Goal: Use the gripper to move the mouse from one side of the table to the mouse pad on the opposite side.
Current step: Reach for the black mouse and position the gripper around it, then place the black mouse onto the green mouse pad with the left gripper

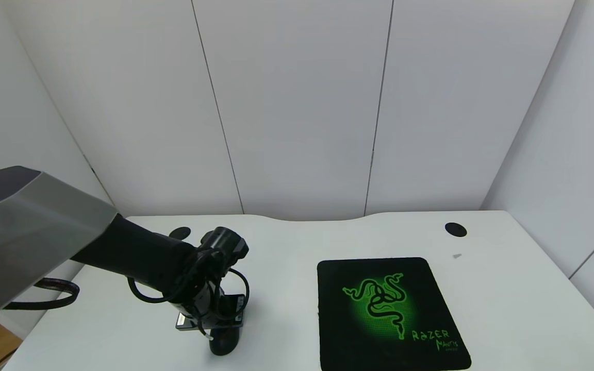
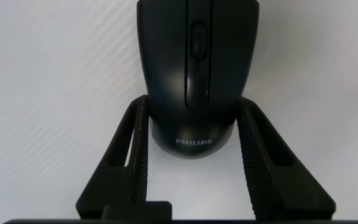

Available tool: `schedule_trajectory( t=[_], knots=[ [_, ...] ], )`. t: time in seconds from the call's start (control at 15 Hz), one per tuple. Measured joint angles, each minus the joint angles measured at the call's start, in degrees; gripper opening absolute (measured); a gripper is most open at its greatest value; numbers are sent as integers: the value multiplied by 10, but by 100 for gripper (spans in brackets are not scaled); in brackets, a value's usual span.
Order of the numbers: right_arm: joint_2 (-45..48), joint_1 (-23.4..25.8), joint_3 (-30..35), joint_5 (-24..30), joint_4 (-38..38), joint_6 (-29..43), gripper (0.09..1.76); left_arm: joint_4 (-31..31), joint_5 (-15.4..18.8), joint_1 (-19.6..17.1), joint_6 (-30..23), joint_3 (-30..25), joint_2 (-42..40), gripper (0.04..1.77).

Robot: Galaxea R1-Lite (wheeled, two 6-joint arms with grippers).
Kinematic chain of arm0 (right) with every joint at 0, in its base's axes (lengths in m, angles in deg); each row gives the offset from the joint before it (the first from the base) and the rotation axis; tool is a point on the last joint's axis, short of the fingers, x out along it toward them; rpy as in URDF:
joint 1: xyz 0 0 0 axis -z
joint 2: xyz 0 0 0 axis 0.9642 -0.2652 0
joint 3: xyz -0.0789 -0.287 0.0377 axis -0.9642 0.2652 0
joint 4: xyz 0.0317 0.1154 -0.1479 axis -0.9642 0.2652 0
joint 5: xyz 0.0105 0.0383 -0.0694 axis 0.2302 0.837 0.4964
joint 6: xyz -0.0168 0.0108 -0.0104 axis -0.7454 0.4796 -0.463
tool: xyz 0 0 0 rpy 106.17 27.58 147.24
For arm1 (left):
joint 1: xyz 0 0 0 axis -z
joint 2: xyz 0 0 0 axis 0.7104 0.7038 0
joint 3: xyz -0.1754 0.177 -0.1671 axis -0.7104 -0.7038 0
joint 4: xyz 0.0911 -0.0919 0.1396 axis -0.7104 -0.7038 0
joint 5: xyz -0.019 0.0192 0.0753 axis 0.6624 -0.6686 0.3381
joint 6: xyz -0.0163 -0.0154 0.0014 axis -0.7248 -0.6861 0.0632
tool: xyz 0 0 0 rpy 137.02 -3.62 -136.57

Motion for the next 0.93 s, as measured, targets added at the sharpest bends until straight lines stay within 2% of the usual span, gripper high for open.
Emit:
schedule_trajectory(
  t=[0.6, 0.73, 0.93],
  knots=[
    [0, 0, 0, 0, 0, 0, 171, -7, -3, 3, -14, 11, -6, 90],
    [0, 0, 0, 0, 0, 0, 171, -36, -3, 3, -18, 27, -20, 90],
    [0, 0, 0, 0, 0, 0, 171, -115, -3, 4, -30, 70, -41, 89]
  ],
)
